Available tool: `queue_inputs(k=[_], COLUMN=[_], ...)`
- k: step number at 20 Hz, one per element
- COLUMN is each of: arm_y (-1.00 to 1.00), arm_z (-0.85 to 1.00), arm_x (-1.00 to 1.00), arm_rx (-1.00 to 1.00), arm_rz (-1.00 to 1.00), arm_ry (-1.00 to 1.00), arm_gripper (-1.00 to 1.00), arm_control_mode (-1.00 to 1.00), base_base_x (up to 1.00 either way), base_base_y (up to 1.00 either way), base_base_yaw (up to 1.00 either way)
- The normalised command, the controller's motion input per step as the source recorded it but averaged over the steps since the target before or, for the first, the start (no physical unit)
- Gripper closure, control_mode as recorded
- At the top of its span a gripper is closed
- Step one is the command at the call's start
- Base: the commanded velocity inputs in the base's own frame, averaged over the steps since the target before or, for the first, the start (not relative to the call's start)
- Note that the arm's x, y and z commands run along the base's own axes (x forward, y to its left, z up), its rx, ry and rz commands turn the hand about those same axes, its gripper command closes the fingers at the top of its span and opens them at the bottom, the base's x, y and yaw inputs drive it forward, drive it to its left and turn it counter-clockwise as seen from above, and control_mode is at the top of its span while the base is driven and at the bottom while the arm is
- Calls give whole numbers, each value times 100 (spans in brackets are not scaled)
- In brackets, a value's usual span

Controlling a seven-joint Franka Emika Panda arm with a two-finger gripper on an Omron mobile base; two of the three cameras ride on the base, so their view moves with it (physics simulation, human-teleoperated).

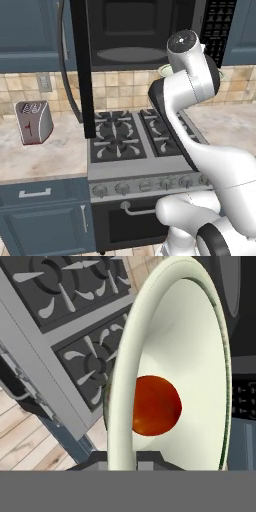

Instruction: Pick the tomato from the sink and place it in the bowl. Then pick the bowl and place it in the microwave. Then close the microwave door and press the start button.

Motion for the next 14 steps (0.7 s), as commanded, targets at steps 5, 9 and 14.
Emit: queue_inputs(k=[5, 9, 14], arm_y=[0, 0, 52], arm_z=[0, 0, 4], arm_x=[0, 0, 3], arm_rx=[0, 0, -1], arm_rz=[0, 0, 10], arm_ry=[0, 0, -4], arm_gripper=[100, 100, 100], arm_control_mode=[100, -100, -100], base_base_x=[1, 0, 0], base_base_y=[1, 0, 0], base_base_yaw=[0, 0, 0])
